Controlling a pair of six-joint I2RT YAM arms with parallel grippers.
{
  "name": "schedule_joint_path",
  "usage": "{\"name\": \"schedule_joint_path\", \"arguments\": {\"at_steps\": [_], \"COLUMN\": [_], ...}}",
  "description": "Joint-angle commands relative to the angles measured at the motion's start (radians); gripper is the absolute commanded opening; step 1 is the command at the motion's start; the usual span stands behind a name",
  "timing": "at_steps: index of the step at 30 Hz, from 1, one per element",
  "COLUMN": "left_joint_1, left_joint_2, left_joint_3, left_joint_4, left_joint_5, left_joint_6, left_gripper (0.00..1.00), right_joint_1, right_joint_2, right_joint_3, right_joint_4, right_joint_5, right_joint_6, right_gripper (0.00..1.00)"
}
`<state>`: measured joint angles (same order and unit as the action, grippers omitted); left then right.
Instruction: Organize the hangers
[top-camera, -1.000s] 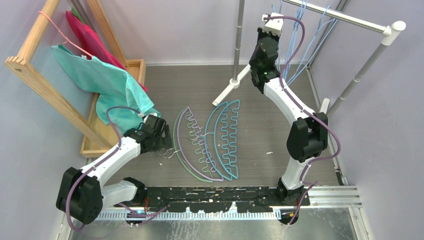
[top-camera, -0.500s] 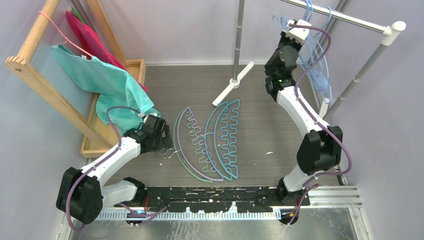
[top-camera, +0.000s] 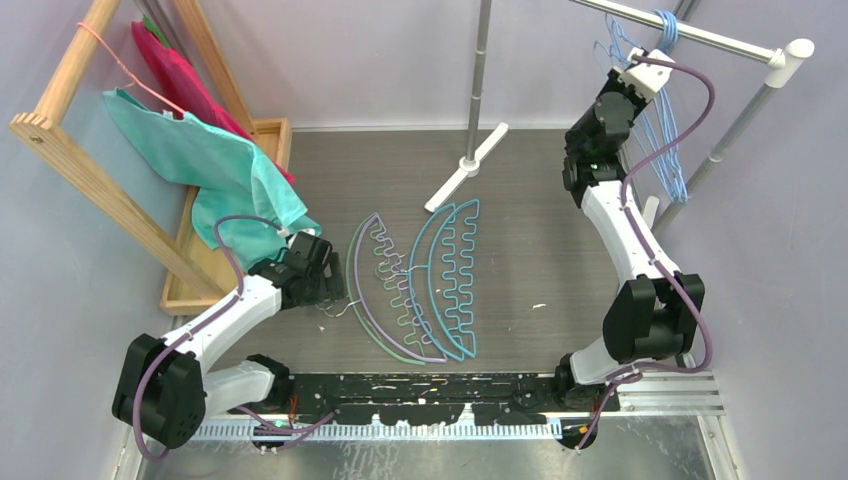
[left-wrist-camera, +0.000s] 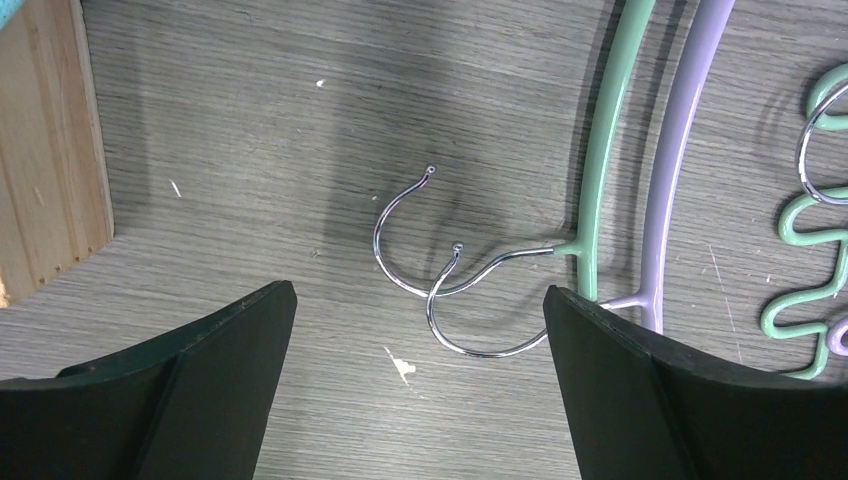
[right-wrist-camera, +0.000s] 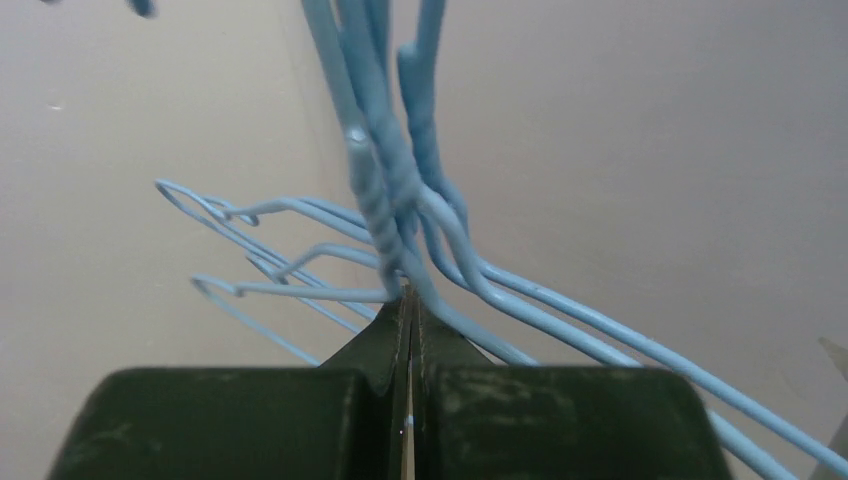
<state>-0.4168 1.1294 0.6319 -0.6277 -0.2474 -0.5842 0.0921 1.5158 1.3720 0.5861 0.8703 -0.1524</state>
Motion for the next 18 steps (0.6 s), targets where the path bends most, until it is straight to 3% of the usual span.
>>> {"name": "schedule_joint_path", "arguments": {"at_steps": [1, 18], "left_joint_1": [0.006, 0.006], "left_joint_2": [-0.015, -0.009], "left_joint_3": [0.003, 0.001], "left_joint_4": [0.029, 0.034], "left_joint_5": [0.005, 0.013], "left_joint_6": [0.001, 0.003], "left_gripper": [0.98, 0.98], "right_joint_1": [-0.053, -0.191], "right_joint_2": [-0.079, -0.234], "right_joint_3": [-0.015, -0.145], "right_joint_4": [-0.02, -0.134], "right_joint_5": [-0.005, -0.026], "right_joint_6": [0.077, 0.211], "right_gripper": [0.01, 0.01]}}
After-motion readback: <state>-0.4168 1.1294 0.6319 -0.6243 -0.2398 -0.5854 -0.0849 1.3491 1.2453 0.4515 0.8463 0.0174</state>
